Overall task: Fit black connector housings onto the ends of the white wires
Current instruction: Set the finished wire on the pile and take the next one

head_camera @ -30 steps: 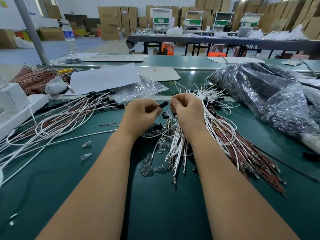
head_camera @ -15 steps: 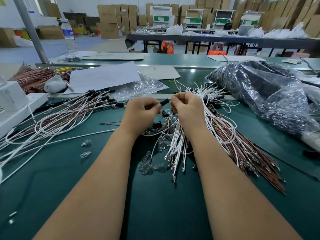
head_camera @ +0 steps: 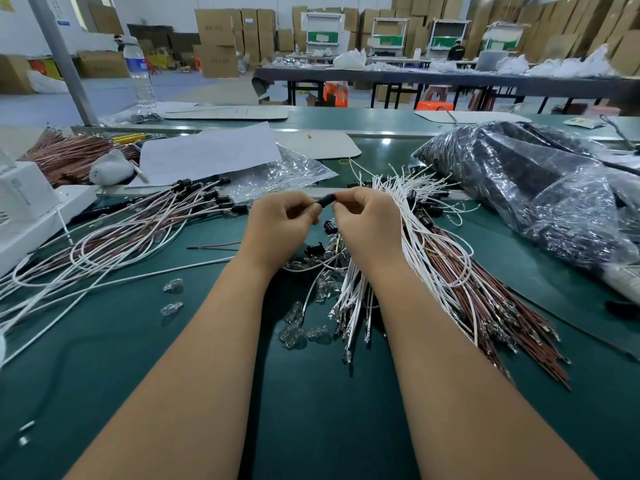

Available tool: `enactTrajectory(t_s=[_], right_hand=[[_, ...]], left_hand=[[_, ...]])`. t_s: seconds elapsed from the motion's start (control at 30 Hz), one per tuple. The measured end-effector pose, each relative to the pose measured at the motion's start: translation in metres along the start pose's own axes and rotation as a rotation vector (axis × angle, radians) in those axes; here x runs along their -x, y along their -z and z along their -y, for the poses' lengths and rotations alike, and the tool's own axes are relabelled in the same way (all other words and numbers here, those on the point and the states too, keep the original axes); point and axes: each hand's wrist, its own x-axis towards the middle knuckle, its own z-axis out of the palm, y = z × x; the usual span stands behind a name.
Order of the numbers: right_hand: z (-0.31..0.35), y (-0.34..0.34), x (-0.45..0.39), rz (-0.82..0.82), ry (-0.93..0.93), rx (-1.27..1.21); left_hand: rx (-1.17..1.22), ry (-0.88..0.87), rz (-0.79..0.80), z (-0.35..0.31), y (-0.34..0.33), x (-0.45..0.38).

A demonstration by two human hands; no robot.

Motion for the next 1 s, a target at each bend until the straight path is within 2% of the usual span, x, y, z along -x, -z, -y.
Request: enactTrajectory(t_s=[0.4, 0.67, 0.8, 0.9, 1.0], right_hand=[[0.004, -0.005, 0.002, -0.081, 0.071, 0.015], [0.003, -0.004, 0.0, -0.085, 0.077, 0.032], [0.003, -0.003, 0.0, -0.069, 0.052, 0.023], [0.005, -0.003, 0.001, -0.04, 0.046, 0.079], [0.008, -0.006, 0.005, 0.11, 0.11, 0.207]], left_hand=[[0.027, 0.028, -0.007, -0.001, 0.003, -0.001], [0.248, 0.159, 0.127, -0.006, 0.01, -0.006], [0.301, 0.169, 0.192, -0.004, 0.016, -0.005], [0.273, 0.177, 0.133, 0.001, 0.017, -0.005], [0.136, 0.193, -0.061, 0.01, 0.018, -0.007]])
